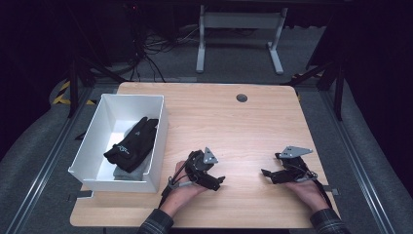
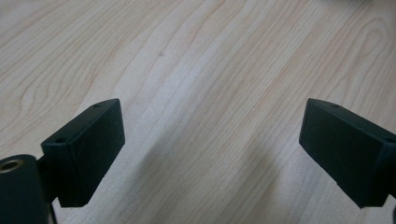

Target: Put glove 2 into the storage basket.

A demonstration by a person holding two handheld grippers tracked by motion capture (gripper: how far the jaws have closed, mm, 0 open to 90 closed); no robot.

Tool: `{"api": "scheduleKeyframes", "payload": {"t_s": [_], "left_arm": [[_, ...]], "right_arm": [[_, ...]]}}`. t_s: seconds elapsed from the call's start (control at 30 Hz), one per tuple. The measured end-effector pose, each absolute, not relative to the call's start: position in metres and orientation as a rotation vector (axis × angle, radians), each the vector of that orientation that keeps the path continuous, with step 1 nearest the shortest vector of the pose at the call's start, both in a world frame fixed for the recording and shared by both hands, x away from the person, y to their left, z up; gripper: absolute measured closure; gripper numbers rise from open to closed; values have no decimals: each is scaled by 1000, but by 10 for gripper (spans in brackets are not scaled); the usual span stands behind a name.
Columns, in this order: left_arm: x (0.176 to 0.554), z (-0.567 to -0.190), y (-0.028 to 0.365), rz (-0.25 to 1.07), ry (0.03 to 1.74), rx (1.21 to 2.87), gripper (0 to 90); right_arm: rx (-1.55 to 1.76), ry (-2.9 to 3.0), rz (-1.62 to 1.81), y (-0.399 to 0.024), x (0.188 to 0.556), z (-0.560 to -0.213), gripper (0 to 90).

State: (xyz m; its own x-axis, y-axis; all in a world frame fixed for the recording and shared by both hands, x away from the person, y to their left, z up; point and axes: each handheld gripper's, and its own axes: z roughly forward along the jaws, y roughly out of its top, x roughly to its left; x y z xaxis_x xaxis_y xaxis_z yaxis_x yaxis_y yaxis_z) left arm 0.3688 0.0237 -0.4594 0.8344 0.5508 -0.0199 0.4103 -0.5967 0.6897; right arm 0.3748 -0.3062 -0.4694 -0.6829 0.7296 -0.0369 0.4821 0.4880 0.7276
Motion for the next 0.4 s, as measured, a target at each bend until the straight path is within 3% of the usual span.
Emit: {"api": "scheduleKeyframes", "payload": {"t_s": [0.4], "left_arm": [[367, -476, 22, 236, 660, 2309, 0]], "right_arm": [[1016, 2401, 1018, -306, 375, -470, 112]]}}
